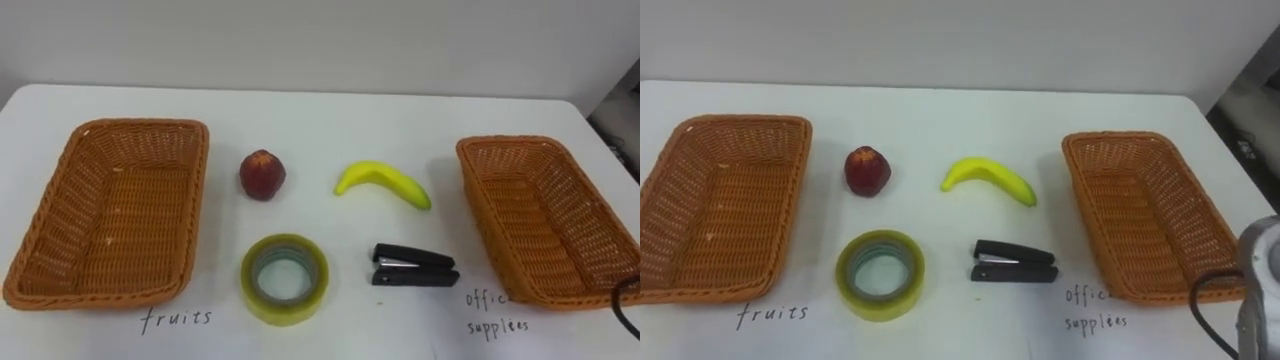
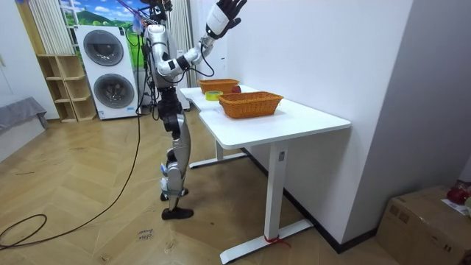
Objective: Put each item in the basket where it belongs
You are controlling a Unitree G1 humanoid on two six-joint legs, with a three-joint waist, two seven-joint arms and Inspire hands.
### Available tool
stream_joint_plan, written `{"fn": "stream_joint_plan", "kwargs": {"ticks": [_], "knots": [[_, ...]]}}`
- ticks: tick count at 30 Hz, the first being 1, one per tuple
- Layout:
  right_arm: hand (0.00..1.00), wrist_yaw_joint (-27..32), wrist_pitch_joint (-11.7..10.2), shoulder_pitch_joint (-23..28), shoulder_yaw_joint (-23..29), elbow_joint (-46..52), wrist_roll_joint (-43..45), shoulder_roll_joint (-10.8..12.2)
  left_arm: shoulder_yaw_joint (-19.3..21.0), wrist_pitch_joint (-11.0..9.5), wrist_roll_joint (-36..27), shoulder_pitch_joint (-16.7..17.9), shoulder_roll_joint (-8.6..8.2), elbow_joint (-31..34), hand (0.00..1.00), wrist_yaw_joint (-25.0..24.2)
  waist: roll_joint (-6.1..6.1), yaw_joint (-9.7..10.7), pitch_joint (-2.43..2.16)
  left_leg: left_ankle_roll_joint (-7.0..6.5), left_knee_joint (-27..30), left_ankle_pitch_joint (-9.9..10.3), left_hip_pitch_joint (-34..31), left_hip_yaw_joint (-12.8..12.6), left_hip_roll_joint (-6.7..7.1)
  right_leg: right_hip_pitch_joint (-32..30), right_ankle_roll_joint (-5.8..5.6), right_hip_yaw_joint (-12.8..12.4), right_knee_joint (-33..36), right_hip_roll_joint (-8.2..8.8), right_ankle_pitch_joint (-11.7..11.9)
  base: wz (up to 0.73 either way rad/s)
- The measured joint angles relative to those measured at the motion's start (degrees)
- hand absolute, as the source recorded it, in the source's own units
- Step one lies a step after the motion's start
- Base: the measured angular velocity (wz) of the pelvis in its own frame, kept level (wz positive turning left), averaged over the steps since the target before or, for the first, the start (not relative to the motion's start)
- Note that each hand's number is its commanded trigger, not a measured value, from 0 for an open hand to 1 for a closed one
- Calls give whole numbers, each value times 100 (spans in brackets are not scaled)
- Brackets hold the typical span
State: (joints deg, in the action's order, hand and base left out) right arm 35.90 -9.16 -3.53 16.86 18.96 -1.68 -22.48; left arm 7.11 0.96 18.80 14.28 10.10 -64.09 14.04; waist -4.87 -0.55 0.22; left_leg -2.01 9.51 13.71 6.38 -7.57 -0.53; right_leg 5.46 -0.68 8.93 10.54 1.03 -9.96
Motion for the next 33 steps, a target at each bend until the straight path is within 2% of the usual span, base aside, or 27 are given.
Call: {"fn": "stream_joint_plan", "kwargs": {"ticks": [4, 9, 12, 17, 26, 29, 33], "knots": [[0, -384, 128, -7, -275, 0, 20, -44, -12, 64, 104, -16, 12, 15, 0, -181, -62, -50, -26, 8, 25, -6, 11, 12, 3, 5, 0, 60, -1, -2, 0, 0], [0, -1298, 342, -7, -853, 0, 21, -235, -67, 83, 104, -93, 15, 14, 0, -250, -107, -103, -32, -1, 35, -14, 21, 39, -4, 40, 0, 60, -14, 15, 0, 3], [0, -1680, 420, -7, -956, -1, 23, -250, -119, 101, 105, -91, 44, 20, 0, -266, -120, -121, -23, -10, 35, -20, 21, 58, 11, 63, 0, 67, -34, 32, 0, 6], [0, -2409, 432, -5, -1138, -12, 43, -250, -156, 120, 123, -86, 139, 35, 0, -404, -155, -148, -9, -16, 43, -23, 20, 121, 27, 120, 0, 83, -99, 40, 0, 6], [0, -3431, 619, -4, -1180, -132, 725, -250, -122, 144, 338, 96, 142, 532, 0, -515, -159, -171, -13, -14, 42, -25, -14, 163, 30, 104, 0, 213, -97, 47, 1, 1], [0, -3700, 635, 2, -1339, -307, 1145, -248, -118, 144, 338, 88, 151, 567, 0, -606, -185, -165, -24, -15, 74, -25, -14, 188, 34, 127, 0, 221, -97, 52, 1, 5], [0, -4135, 692, 35, -1561, -538, 1213, -248, -123, 143, 328, 19, 151, 566, 0, -630, -216, -233, -21, -14, 91, -25, -2, 193, 32, 142, 0, 210, -99, 54, 1, 0]]}}
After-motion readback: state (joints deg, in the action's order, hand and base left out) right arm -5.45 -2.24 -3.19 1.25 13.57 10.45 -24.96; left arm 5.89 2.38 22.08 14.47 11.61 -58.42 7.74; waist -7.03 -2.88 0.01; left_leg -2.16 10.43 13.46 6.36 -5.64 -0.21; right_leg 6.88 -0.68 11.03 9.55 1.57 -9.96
